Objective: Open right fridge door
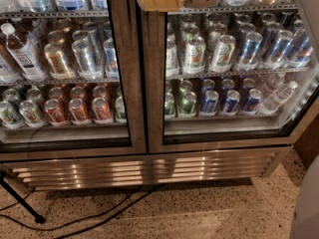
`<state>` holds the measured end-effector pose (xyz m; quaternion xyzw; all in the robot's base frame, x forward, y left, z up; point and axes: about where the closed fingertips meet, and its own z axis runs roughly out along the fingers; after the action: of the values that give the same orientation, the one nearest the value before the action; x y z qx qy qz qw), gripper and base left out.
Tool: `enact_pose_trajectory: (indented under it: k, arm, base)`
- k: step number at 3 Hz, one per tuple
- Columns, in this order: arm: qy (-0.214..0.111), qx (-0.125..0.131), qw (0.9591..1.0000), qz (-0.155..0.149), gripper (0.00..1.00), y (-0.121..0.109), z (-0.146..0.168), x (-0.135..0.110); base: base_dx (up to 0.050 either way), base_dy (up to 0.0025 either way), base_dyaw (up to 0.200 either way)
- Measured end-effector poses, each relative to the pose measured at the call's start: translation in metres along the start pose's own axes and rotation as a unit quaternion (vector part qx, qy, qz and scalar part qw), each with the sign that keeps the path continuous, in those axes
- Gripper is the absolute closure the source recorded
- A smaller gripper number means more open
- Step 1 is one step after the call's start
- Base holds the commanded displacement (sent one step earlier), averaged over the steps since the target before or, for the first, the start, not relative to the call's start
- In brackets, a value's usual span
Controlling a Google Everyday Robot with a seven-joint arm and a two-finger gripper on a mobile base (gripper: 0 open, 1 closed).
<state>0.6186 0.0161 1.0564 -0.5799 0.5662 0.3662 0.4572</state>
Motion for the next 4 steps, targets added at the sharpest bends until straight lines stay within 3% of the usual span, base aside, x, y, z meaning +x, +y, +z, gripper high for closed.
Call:
enact_pose_trajectory:
  k: [3, 4]
  arm:
    - [-0.001, 0.014, 0.9999, 0.005, 1.0, -0.01, -0.003, -0.005]
    - [-0.006, 0.034, 0.9993, 0.016, 1.0, -0.004, -0.011, -0.017]
  base:
    - [0.0, 0.0, 0.0]
    - [0.0, 0.0, 0.0]
